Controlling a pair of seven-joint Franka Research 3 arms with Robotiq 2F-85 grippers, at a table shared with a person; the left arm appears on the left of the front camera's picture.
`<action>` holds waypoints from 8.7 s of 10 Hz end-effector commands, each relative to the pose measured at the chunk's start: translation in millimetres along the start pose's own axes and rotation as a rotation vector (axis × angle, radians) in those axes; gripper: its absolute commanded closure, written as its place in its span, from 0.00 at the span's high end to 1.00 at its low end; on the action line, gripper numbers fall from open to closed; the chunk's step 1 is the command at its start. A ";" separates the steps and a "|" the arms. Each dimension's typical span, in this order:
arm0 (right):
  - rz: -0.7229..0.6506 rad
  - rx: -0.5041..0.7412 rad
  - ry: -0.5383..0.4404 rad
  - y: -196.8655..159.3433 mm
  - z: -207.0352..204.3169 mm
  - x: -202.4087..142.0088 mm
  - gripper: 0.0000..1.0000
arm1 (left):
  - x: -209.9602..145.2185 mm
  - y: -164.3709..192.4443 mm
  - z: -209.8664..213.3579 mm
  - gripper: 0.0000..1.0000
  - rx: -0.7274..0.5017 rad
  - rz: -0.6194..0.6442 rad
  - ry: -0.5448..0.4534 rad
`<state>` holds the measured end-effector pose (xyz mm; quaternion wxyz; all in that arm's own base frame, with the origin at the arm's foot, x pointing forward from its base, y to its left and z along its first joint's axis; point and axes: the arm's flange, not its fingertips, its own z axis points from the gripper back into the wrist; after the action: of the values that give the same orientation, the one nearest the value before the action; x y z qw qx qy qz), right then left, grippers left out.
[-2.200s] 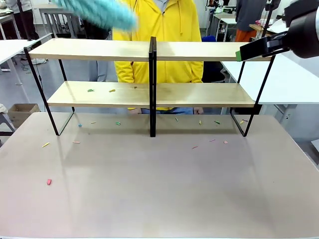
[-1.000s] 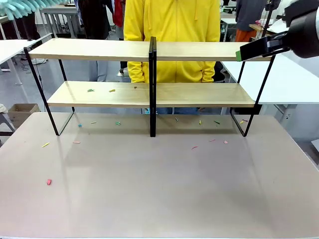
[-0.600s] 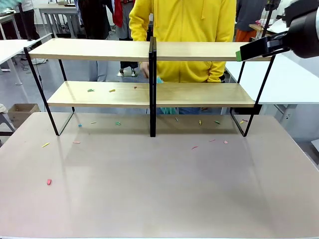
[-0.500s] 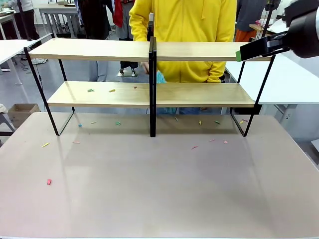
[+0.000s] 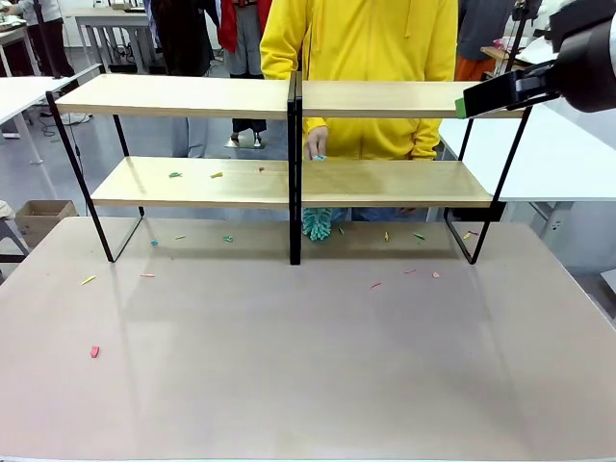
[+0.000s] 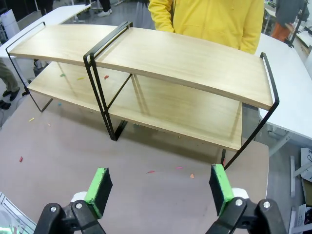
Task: Clean the shelves.
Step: Clean a randomly selected level of the Shelf with the Duster, then clean another randomly selected level of the Shelf with the Duster, then place the Duster on the table.
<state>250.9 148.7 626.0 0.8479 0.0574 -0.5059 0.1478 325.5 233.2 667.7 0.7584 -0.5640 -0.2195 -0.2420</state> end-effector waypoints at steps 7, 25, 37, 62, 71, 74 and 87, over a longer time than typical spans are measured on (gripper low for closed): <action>0.004 0.001 0.000 -1.1 0.0 0.8 1.00 | 5.4 -3.1 -4.6 0.12 0.017 -0.003 0.012; 0.004 0.001 0.000 -1.1 0.0 0.8 1.00 | -12.6 44.2 -346.2 0.12 0.733 0.095 0.382; 0.004 0.001 0.000 -1.1 0.0 0.8 1.00 | 40.9 61.5 -454.1 0.12 1.024 0.306 0.268; 0.004 0.001 0.000 -1.1 0.0 0.8 1.00 | -5.3 25.8 -197.0 0.12 0.364 0.104 0.638; 0.004 0.001 0.000 -1.1 0.0 0.8 1.00 | -67.9 34.0 78.3 0.12 -0.212 -0.102 -0.297; 0.004 0.001 0.000 -1.1 0.0 0.8 1.00 | -70.5 30.6 40.1 0.12 -0.164 -0.117 -0.252; -0.216 0.198 0.296 -21.9 9.4 -39.8 1.00 | -24.7 41.0 -57.4 0.12 -0.262 -0.108 0.564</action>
<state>239.1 138.0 617.1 0.8864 0.1323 -0.4226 0.1346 317.7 199.9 606.2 0.6998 -0.6126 -0.1373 -0.3407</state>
